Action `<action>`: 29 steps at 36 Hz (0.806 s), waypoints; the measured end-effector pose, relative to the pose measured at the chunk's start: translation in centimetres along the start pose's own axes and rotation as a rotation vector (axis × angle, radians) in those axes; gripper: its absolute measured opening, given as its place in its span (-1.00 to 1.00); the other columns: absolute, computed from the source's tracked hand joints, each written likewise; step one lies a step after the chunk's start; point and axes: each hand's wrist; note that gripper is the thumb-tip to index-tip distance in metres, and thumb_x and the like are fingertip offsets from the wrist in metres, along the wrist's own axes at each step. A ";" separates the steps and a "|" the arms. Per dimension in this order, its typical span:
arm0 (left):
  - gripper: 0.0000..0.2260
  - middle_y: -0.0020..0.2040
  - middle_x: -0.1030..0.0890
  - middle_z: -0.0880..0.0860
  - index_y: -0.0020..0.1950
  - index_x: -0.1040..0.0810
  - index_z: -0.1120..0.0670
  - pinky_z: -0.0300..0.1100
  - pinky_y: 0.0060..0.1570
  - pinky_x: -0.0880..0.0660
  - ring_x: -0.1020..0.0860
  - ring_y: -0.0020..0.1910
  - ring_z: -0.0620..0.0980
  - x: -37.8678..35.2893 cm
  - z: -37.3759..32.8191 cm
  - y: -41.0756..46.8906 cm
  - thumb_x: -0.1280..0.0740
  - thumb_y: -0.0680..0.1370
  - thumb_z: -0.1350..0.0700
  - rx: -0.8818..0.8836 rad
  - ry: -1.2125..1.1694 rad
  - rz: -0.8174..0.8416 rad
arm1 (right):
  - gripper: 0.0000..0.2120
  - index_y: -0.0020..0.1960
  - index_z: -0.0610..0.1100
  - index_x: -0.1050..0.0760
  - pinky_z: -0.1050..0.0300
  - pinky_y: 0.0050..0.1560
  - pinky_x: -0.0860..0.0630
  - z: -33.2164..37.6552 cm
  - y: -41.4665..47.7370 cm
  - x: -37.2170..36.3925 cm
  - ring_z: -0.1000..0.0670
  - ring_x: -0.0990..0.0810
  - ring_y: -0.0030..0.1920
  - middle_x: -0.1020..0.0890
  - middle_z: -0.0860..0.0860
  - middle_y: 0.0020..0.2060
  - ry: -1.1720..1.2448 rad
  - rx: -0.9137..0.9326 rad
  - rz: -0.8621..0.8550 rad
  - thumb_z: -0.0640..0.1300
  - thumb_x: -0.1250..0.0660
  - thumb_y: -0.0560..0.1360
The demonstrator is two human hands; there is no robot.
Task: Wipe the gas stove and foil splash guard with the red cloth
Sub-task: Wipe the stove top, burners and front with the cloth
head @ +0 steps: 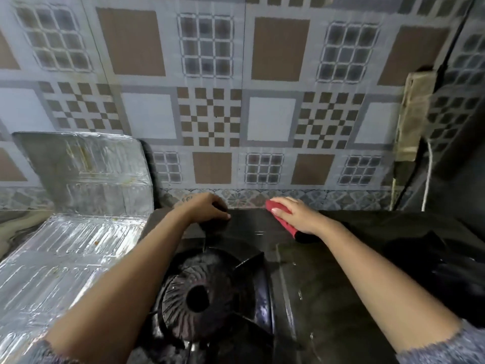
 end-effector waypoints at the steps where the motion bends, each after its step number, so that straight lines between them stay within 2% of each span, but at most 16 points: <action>1: -0.74 0.10 -0.61 0.04 0.07 -0.61 0.03 -0.16 0.07 -0.46 -0.55 0.07 0.00 -0.3 -0.8 0.4 -0.44 0.43 -0.03 -0.016 -0.007 0.022 | -0.57 0.42 0.13 -0.18 -0.10 0.36 -0.22 -0.8 -0.3 0.4 -0.08 -0.20 0.43 -0.23 0.03 0.44 0.001 -0.009 -0.003 0.15 -0.04 0.58; 5: -0.67 0.14 -0.59 0.02 0.17 -0.58 0.02 -0.23 0.03 -0.38 -0.52 0.09 -0.02 -1.9 -3.8 1.8 -0.42 0.44 -0.04 -0.044 -0.012 0.085 | -0.57 0.43 0.15 -0.16 -0.09 0.33 -0.25 -3.6 -1.6 1.9 -0.09 -0.21 0.42 -0.21 0.03 0.45 -0.017 -0.051 0.000 0.15 -0.05 0.57; 11: -0.63 0.16 -0.56 0.05 0.21 -0.54 0.04 -0.16 0.12 -0.40 -0.51 0.12 0.03 -5.0 -8.3 3.8 -0.42 0.44 -0.03 -0.104 -0.016 0.127 | -0.57 0.44 0.13 -0.16 0.00 0.31 -0.23 -7.5 -3.7 4.7 -0.07 -0.22 0.41 -0.21 0.02 0.44 -0.006 -0.085 0.019 0.10 -0.07 0.59; 17: -0.62 0.08 -0.48 0.01 0.26 -0.50 0.03 -0.18 0.03 -0.37 -0.45 0.05 -0.01 -8.0 -12.8 5.3 -0.39 0.47 -0.02 -0.111 -0.035 0.136 | -0.55 0.46 0.12 -0.10 0.00 0.39 -0.10 -11.8 -4.9 7.2 -0.04 -0.08 0.48 -0.10 0.03 0.49 -0.034 -0.093 0.106 0.09 -0.06 0.59; 19: -0.62 0.14 -0.50 0.04 0.27 -0.49 0.03 -0.18 0.03 -0.36 -0.42 0.02 -0.04 -8.9 -14.1 5.7 -0.38 0.47 -0.01 -0.118 -0.045 0.122 | -0.53 0.47 0.12 -0.08 0.00 0.42 -0.06 -13.3 -5.0 7.9 -0.03 -0.05 0.49 -0.09 0.04 0.49 -0.063 -0.088 0.136 0.11 -0.05 0.59; 25: -0.61 0.23 -0.51 0.06 0.26 -0.49 0.03 -0.18 0.09 -0.36 -0.46 0.17 0.03 -11.0 -17.2 6.8 -0.39 0.47 -0.02 -0.149 -0.041 0.116 | -0.52 0.49 0.08 -0.06 0.05 0.38 -0.13 -16.6 -5.8 9.9 -0.04 -0.12 0.47 -0.13 0.05 0.47 -0.074 -0.075 0.163 0.09 -0.04 0.60; 29: -0.62 0.23 -0.51 0.08 0.26 -0.50 0.05 -0.19 0.10 -0.36 -0.46 0.14 0.01 -12.0 -18.9 7.3 -0.38 0.47 -0.02 -0.158 -0.043 0.121 | -0.51 0.48 0.15 -0.05 0.00 0.42 -0.11 -19.3 -6.5 11.2 -0.03 -0.06 0.49 -0.07 0.06 0.50 -0.058 -0.109 0.168 0.14 -0.04 0.58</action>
Point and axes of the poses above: each hand's wrist, its own y-axis towards the middle knuckle, its own x-axis out of the back of the hand, z = x × y
